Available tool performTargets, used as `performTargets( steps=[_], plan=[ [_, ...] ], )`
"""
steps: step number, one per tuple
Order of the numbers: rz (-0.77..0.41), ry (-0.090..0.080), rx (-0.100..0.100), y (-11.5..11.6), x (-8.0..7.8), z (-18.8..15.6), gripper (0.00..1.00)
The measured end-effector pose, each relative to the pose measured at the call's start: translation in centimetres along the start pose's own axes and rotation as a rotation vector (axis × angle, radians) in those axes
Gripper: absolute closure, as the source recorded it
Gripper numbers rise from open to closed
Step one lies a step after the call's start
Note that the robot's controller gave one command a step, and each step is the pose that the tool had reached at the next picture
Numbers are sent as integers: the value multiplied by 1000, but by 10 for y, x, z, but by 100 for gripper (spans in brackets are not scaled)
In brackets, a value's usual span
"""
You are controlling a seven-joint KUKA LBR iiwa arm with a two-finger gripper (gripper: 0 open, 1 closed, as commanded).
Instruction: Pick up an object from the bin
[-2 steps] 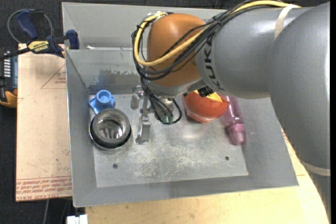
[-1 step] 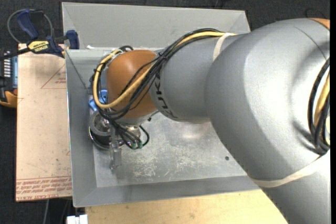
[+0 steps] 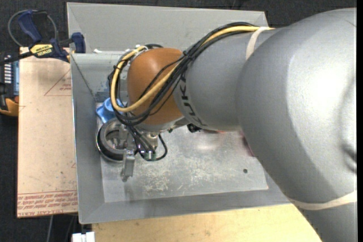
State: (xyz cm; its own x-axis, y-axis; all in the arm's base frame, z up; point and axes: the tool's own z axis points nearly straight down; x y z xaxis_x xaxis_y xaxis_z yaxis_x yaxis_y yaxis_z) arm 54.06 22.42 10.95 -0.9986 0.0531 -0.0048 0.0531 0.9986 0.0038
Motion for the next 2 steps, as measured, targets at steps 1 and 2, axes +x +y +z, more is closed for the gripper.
performTargets(
  steps=[1, 2],
  plan=[
    [-233, 14, 3, 13, -12, 40, 0],
    [235, 0, -2, 10, 11, 40, 0]
  ],
)
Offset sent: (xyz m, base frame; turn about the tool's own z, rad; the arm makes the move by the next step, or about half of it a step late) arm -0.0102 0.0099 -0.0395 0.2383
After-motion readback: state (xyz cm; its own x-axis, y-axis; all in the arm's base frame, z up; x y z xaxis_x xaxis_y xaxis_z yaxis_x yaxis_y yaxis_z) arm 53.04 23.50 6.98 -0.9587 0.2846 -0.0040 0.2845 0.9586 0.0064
